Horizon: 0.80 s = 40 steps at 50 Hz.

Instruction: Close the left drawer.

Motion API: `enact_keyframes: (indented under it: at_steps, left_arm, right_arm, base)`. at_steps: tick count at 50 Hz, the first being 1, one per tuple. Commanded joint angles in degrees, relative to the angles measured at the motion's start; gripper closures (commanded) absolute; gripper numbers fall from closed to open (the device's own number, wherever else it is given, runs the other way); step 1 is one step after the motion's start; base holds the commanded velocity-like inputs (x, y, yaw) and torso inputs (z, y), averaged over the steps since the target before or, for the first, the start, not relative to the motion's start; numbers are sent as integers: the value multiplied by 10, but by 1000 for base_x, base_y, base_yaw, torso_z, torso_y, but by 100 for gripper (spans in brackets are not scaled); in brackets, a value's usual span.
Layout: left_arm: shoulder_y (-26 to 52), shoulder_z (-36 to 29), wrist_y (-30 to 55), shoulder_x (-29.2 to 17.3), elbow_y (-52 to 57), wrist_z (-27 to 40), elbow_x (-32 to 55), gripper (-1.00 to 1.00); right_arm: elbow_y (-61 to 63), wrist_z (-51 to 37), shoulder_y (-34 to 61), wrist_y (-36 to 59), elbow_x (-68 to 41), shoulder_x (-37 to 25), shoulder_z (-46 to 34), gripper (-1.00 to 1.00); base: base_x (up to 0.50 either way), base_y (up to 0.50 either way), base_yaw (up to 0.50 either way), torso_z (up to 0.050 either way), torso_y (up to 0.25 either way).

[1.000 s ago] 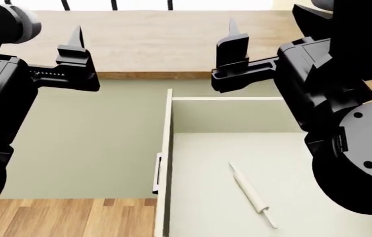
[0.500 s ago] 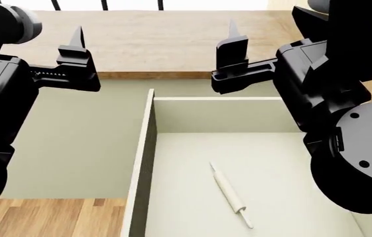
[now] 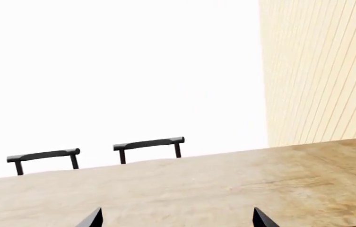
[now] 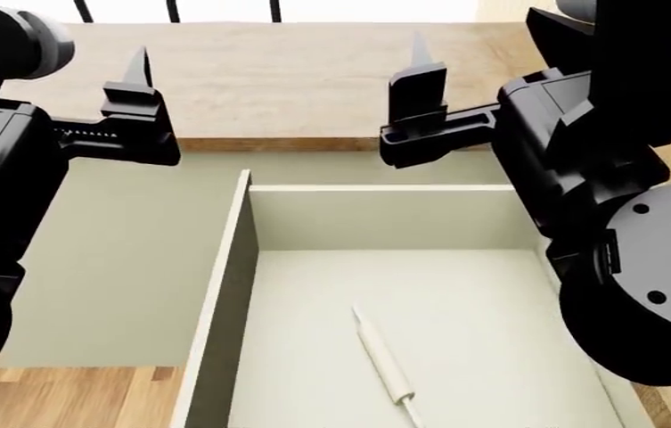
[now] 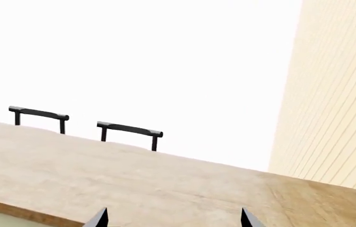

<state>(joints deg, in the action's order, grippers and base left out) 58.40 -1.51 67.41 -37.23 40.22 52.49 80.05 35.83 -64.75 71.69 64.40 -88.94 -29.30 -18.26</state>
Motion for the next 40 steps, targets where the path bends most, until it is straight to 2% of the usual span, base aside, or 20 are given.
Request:
enact_keyframes:
  at_steps: [1,10,14,20,27,40]
  left_arm:
    - [-1,-2,-4,-3,1,-1,-1,-100]
    - [2,0,-5,-10,-2,-3,7,-100]
    - [-7,21,-19,-13,-18,-18,28,-100]
    - [-34,37,-36,-20,-45,-56,17,-100]
    - [-58,35,-50,-22,-63,-96,-11,-100]
    - [-119,8,-91,-35,-121,-167,-126,-100]
  right_arm:
    - [2,0,-1,-7,5,-1,0,-100]
    - [1,-2,-1,-9,2,-3,-2,-100]
    - [1,-3,0,-9,2,-3,-4,-100]
    - [1,-2,-2,-11,3,-5,-5,-100]
    - [2,-1,-4,-12,6,-7,-7,-100]
    - [1,-6,1,-14,1,-9,-9,-100]
  base:
    - [0,0,0,0,0]
    - [0,0,0,0,0]
    - [0,0,0,0,0]
    - [0,0,0,0,0]
    - [0,0,0,0,0]
    - [0,0,0,0,0]
